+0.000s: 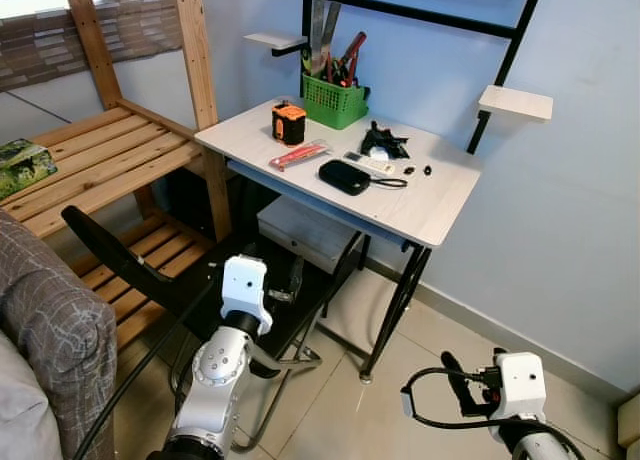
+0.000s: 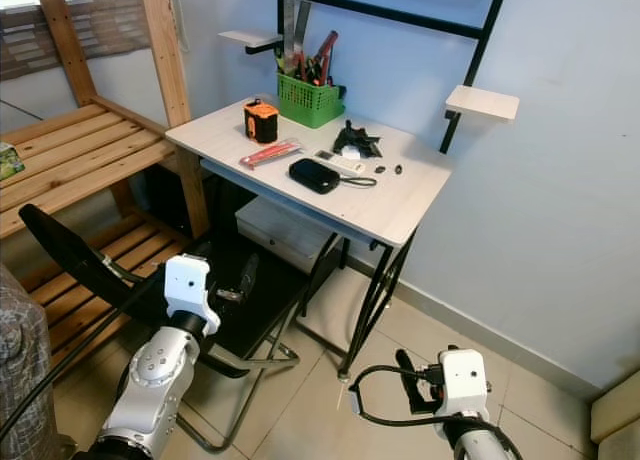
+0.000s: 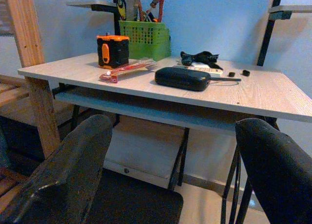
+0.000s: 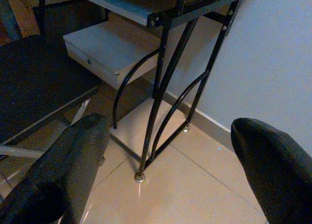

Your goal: Clean up the room

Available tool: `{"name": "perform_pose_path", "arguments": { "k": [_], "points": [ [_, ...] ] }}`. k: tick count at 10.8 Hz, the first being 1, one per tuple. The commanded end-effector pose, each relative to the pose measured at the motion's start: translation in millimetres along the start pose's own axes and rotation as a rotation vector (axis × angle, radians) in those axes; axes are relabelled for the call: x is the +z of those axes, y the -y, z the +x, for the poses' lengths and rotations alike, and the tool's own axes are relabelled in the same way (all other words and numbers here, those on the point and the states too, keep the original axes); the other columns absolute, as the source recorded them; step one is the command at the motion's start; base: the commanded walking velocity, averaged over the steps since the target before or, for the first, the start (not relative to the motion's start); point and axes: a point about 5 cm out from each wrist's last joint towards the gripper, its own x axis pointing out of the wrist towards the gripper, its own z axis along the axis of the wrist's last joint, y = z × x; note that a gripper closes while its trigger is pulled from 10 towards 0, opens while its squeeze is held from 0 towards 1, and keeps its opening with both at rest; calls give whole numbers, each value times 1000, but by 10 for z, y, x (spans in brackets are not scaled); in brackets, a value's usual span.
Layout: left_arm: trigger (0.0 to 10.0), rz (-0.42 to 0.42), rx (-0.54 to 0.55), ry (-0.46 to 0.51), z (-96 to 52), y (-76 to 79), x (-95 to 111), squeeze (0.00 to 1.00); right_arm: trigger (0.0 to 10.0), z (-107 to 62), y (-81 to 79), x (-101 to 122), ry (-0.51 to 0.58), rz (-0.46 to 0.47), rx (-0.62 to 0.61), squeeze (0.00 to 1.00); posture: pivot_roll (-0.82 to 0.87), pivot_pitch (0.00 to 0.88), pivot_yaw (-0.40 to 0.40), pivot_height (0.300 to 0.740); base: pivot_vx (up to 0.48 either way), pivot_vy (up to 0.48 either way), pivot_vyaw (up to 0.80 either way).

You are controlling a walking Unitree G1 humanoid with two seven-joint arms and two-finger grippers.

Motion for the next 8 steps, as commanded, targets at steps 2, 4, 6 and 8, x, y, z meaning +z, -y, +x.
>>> {"name": "perform_pose_path", "arguments": {
  "k": [2, 4, 6, 8],
  "points": [
    [10000, 13, -71, -323, 86, -58, -314, 0, 10000, 741, -486, 642, 117, 175, -98, 0, 135, 0, 0, 740, 0, 0, 0],
    [10000, 13, -77, -326, 78, -40, -324, 0, 10000, 729, -499, 622, 111, 168, -92, 0, 134, 0, -2, 740, 0, 0, 0],
    [10000, 20, -77, -325, 105, -50, -311, 0, 10000, 760, -527, 649, 113, 154, -72, 0, 138, 0, -3, 740, 0, 0, 0],
    [10000, 29, -73, -325, 107, -63, -310, 0, 10000, 768, -531, 642, 108, 149, -74, 0, 140, 0, -3, 740, 0, 0, 0]
  ]
}}
